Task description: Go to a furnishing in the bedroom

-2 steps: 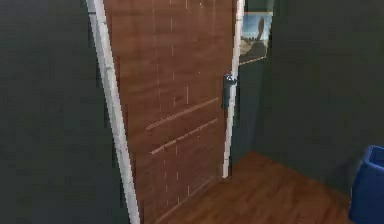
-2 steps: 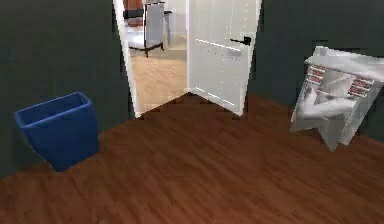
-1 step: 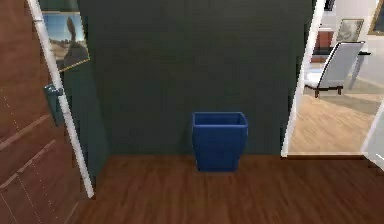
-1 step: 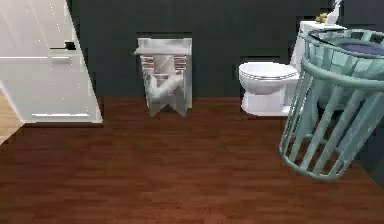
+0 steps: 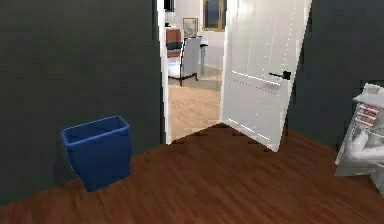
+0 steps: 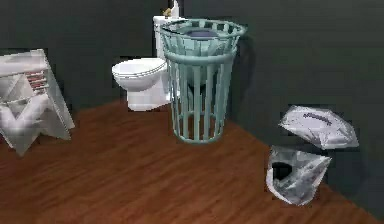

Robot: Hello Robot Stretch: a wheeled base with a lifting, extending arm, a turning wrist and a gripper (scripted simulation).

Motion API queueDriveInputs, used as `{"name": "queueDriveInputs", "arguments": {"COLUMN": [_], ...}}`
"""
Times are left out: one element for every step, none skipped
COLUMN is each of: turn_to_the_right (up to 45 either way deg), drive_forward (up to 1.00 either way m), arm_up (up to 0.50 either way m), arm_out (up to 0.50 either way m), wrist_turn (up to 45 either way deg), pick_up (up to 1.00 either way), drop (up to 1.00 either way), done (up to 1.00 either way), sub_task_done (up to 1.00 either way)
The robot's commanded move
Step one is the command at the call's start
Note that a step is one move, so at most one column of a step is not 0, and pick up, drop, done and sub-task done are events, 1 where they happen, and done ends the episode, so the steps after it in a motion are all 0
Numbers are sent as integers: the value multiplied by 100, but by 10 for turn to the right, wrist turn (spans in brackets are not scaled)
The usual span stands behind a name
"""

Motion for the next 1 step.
{"name": "queueDriveInputs", "arguments": {"turn_to_the_right": [0], "drive_forward": [100], "arm_up": [0], "arm_out": [0], "wrist_turn": [0], "pick_up": [0], "drop": [0], "done": [0], "sub_task_done": [0]}}
